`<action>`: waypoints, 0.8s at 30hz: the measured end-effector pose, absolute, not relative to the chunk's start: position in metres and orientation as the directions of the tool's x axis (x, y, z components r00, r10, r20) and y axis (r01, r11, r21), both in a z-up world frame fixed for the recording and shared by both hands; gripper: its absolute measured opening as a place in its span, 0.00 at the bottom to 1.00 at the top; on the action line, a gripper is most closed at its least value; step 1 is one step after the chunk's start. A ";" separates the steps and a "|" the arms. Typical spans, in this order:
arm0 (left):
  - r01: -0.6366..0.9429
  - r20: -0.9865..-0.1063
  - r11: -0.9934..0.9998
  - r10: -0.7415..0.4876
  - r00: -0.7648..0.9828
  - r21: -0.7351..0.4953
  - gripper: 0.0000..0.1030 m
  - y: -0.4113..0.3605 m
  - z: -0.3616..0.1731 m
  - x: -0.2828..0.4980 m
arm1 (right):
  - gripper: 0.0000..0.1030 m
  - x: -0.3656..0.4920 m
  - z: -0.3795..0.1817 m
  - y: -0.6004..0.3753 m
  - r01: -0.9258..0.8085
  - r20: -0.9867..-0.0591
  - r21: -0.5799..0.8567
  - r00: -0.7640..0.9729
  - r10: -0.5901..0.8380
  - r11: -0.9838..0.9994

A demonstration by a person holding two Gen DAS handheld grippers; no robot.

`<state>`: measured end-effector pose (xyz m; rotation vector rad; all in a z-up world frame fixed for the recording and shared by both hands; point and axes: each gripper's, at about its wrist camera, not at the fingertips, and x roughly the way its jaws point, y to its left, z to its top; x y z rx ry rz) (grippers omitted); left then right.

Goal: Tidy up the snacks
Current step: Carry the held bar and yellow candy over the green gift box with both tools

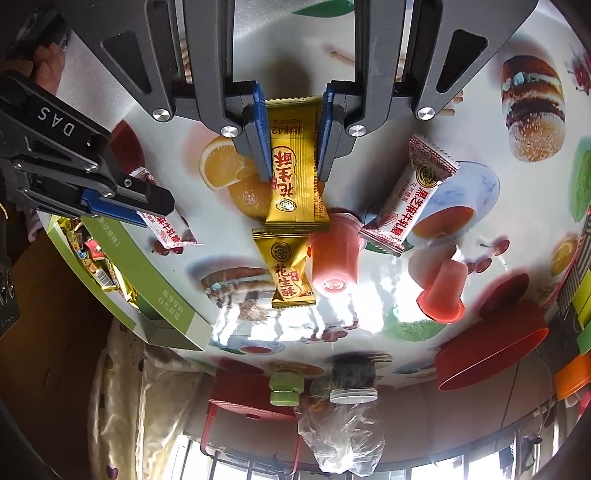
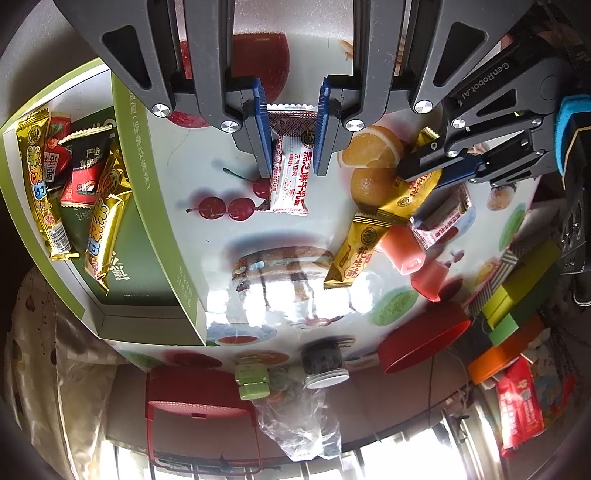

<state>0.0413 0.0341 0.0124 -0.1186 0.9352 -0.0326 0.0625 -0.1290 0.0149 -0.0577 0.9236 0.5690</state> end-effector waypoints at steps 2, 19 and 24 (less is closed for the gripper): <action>-0.022 -0.794 0.993 -0.080 0.602 -0.116 0.23 0.033 0.017 0.040 | 0.20 0.062 0.015 -0.130 -0.485 -0.766 0.192 0.469 0.440 0.853; 0.044 -0.727 0.989 -0.135 0.674 -0.142 0.23 0.009 0.060 0.042 | 0.20 0.056 0.041 -0.162 -0.452 -0.715 0.216 0.531 0.455 0.866; 0.079 -0.712 0.985 -0.166 0.682 -0.153 0.23 -0.003 0.068 0.049 | 0.20 0.057 0.051 -0.180 -0.422 -0.696 0.218 0.565 0.443 0.880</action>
